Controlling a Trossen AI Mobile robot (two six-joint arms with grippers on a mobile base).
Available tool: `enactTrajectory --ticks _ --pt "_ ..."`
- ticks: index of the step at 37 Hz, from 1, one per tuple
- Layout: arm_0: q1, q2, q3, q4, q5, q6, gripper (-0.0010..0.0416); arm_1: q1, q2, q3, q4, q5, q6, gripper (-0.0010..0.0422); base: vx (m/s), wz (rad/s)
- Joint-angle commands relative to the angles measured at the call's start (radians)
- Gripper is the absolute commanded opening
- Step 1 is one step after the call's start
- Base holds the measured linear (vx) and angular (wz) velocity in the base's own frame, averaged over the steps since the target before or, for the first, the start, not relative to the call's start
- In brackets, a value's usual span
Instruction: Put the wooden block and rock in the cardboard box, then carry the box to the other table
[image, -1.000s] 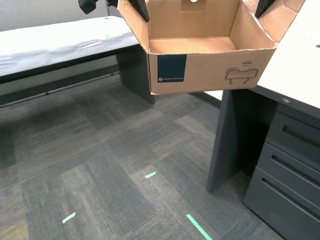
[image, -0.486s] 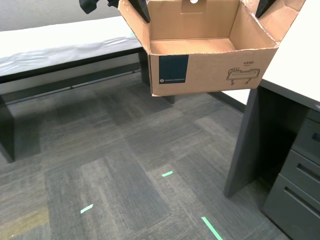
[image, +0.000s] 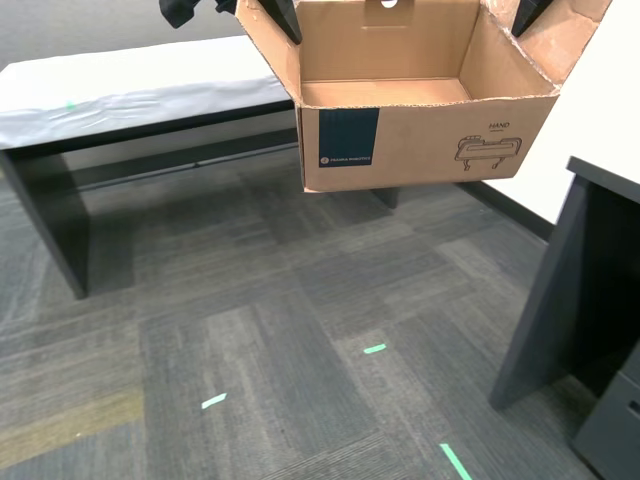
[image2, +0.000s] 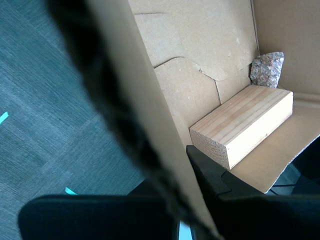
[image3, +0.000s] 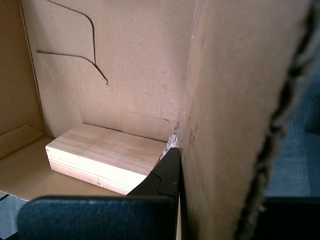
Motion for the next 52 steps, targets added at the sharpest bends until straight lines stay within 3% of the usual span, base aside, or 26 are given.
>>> enactTrajectory --ticks 1,9,20,25,40,43,52 --pt "0.001 -0.001 0.002 0.006 -0.008 0.003 -0.0001 -0.003 -0.001 0.001 -0.001 0.024 0.018 -0.0001 -0.001 0.156" --pt "0.001 -0.001 0.002 0.001 -0.008 -0.003 -0.0001 -0.004 -0.001 0.001 0.051 0.024 0.033 -0.0001 0.001 0.097" --pt "0.002 -0.001 0.002 -0.002 -0.008 -0.004 -0.0001 -0.012 -0.001 0.001 0.059 0.022 -0.125 -0.0001 0.043 0.04" --pt "0.003 -0.001 0.002 -0.006 -0.008 -0.003 -0.0001 -0.022 -0.001 0.001 0.055 0.022 -0.137 -0.0001 0.086 0.038" --pt "0.006 -0.001 0.002 -0.01 -0.009 -0.005 -0.0001 -0.037 -0.001 0.001 0.05 0.014 -0.112 -0.0001 0.097 0.048" --pt "0.007 -0.001 0.002 -0.019 -0.009 -0.005 -0.0001 -0.043 -0.001 0.001 0.049 0.038 -0.087 -0.0001 0.113 0.033" --pt "0.007 -0.001 0.002 -0.027 -0.009 -0.004 -0.0001 -0.052 -0.001 0.0 0.049 0.034 0.014 -0.0001 0.12 0.027"
